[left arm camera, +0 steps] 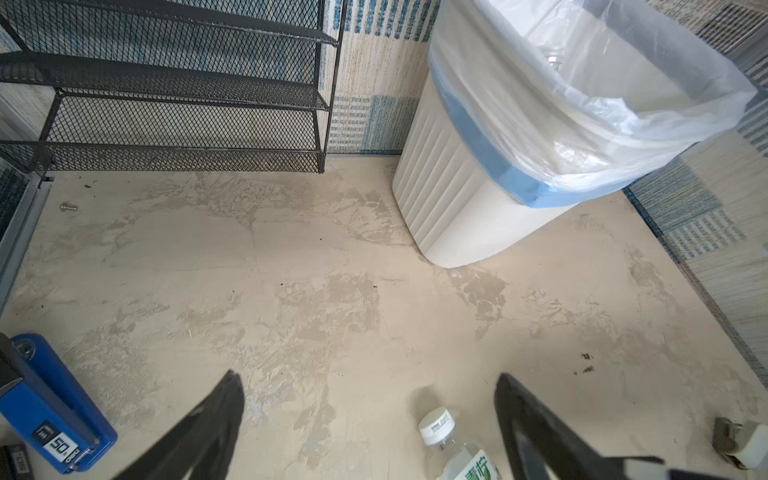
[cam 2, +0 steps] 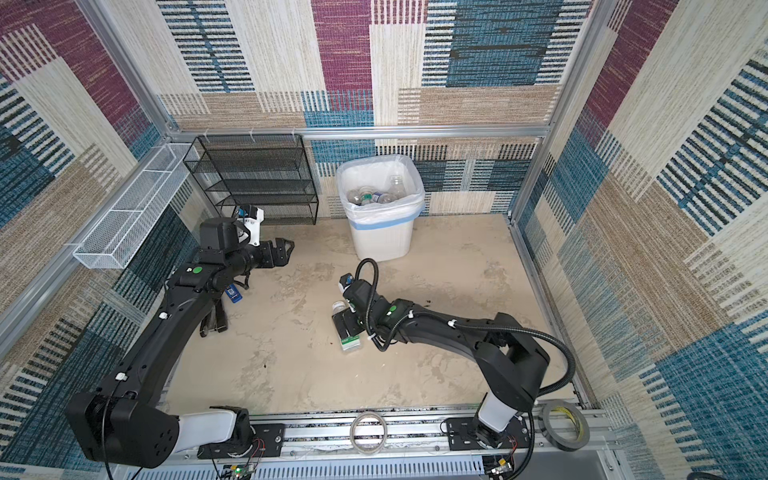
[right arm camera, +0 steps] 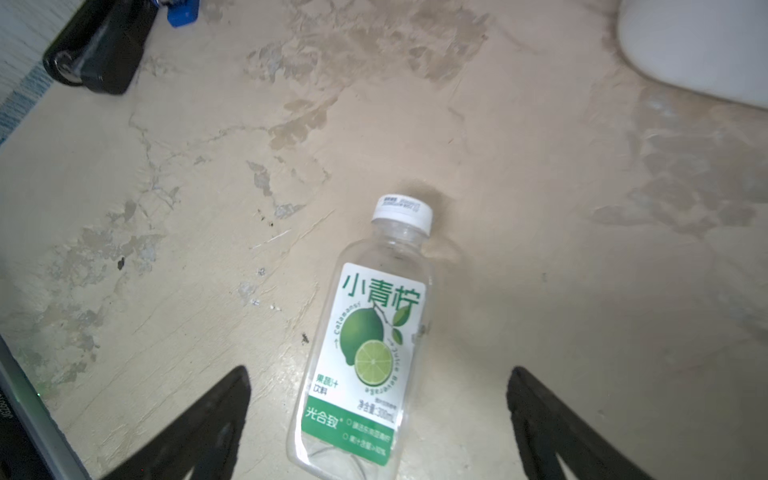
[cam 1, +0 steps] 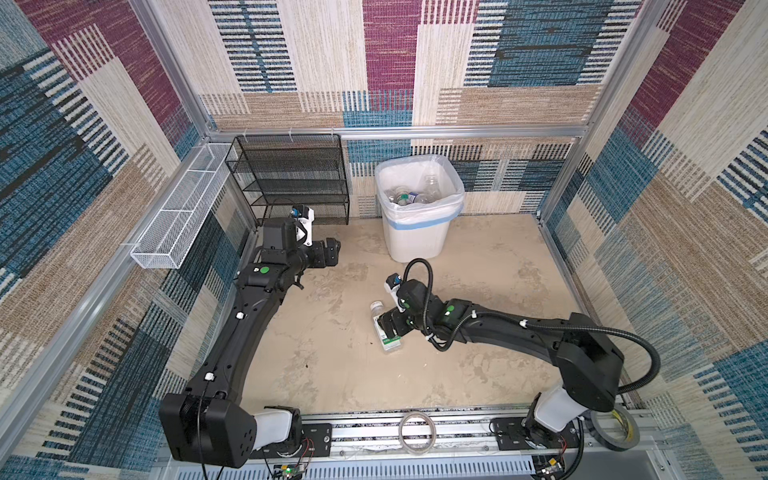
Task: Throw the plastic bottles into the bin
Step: 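Grasp the clear lime-label bottle with the right gripper while the left arm withdraws, then lift the lime-label bottle over the bin and open the right gripper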
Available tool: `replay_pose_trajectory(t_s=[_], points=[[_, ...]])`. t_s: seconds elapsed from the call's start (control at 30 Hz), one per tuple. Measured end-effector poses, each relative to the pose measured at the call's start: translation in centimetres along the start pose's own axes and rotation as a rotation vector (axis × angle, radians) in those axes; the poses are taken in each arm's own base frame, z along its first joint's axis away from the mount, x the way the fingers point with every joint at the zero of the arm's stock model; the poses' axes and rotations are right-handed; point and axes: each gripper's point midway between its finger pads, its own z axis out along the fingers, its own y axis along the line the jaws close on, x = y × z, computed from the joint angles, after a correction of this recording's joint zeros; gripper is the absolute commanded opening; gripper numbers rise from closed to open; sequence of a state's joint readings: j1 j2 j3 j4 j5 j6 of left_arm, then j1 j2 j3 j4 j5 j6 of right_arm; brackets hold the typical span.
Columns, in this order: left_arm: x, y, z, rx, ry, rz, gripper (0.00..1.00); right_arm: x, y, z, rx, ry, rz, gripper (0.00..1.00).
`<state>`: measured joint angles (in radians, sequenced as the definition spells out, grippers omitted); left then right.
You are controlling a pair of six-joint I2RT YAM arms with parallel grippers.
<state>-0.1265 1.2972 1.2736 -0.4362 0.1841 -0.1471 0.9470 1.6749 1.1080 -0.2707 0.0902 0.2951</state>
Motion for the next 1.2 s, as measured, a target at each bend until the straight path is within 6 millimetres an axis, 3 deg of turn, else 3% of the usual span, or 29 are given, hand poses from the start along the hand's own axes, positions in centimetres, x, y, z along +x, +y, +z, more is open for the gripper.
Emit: replay_pose_trajectory(t_s=[0.27, 0.47, 0.97, 1.07, 1.2], points=[[-0.4, -0.2, -0.9, 0.006, -0.035, 0.006, 0.94, 2.6, 0.9, 4.6, 0.053, 0.119, -0.024, 0.85], [-0.5, -0.3, -1.0, 0.010, -0.038, 0.007, 0.94, 4.0, 0.6, 5.9, 0.088, 0.170, -0.016, 0.76], [-0.5, -0.3, -1.0, 0.013, -0.042, 0.007, 0.94, 4.9, -0.8, 4.8, 0.123, 0.151, 0.077, 0.55], [-0.4, -0.2, -0.9, 0.011, -0.039, 0.006, 0.94, 4.2, -1.6, 3.8, 0.124, 0.124, 0.113, 0.54], [-0.4, -0.1, -0.8, 0.007, -0.037, 0.006, 0.94, 1.7, -3.5, 0.9, 0.118, 0.020, 0.193, 0.52]])
